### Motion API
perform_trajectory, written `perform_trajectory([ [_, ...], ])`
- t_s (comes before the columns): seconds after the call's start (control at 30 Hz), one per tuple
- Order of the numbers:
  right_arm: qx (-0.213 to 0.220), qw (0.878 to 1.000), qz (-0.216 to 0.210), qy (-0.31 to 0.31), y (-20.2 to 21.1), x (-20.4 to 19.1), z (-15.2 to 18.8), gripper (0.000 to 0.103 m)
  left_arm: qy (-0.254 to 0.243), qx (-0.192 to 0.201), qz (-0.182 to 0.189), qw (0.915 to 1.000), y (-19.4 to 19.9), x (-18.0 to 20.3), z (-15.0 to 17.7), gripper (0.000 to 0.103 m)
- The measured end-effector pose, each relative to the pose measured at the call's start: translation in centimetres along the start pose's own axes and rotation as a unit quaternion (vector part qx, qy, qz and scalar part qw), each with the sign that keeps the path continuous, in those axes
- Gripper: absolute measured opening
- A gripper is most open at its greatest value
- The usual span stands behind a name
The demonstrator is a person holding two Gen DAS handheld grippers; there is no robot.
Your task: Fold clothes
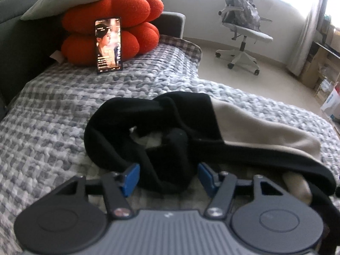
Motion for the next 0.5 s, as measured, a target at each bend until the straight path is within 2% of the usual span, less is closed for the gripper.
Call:
perform_trajectory([
  [0.1, -0.008, 1.000, -0.008, 0.013, -1.5, -0.5, 0.1, 0.051, -0.004, -0.002, -0.002, 1.0000, -0.7, 0.2, -0.1, 0.050],
  [0.2, 0.008, 1.000, -0.014, 0.023, -2.1, -0.9, -0.2, 0.048, -0.007, 0.003, -0.009, 0.9999, -1.0, 0.5, -0.1, 0.041],
  [0.27, 0.020, 0.999, -0.019, 0.024, -2.4, -1.2, -0.4, 0.036, -0.009, 0.007, -0.014, 0.9998, -1.2, 0.6, 0.0, 0.033],
  [0.33, 0.033, 0.999, -0.028, 0.014, -2.3, -1.1, -0.6, 0.013, -0.007, 0.010, -0.026, 0.9996, -1.5, 0.6, 0.0, 0.021],
  [0.37, 0.037, 0.999, -0.030, 0.009, -2.2, -1.1, -0.7, 0.012, -0.007, 0.012, -0.033, 0.9994, -1.6, 0.6, 0.0, 0.014],
  [0.4, 0.042, 0.999, -0.031, 0.005, -2.0, -1.1, -0.8, 0.009, -0.003, 0.016, -0.036, 0.9992, -1.6, 0.5, 0.0, 0.012],
  [0.5, 0.058, 0.998, -0.024, 0.005, -0.5, -1.2, -0.9, 0.007, 0.011, 0.026, -0.038, 0.9989, -1.1, 0.2, -0.2, 0.010],
])
Point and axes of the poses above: each gripper's, at about its wrist camera, not at the fingertips, and y roughly against the way its jaws point, x to its right, z to its underside, the point moved 1 cm from there along -y, roughly the way its jaws point, and after that the axes turned 4 degrees about -z, right-handed, at the moved point
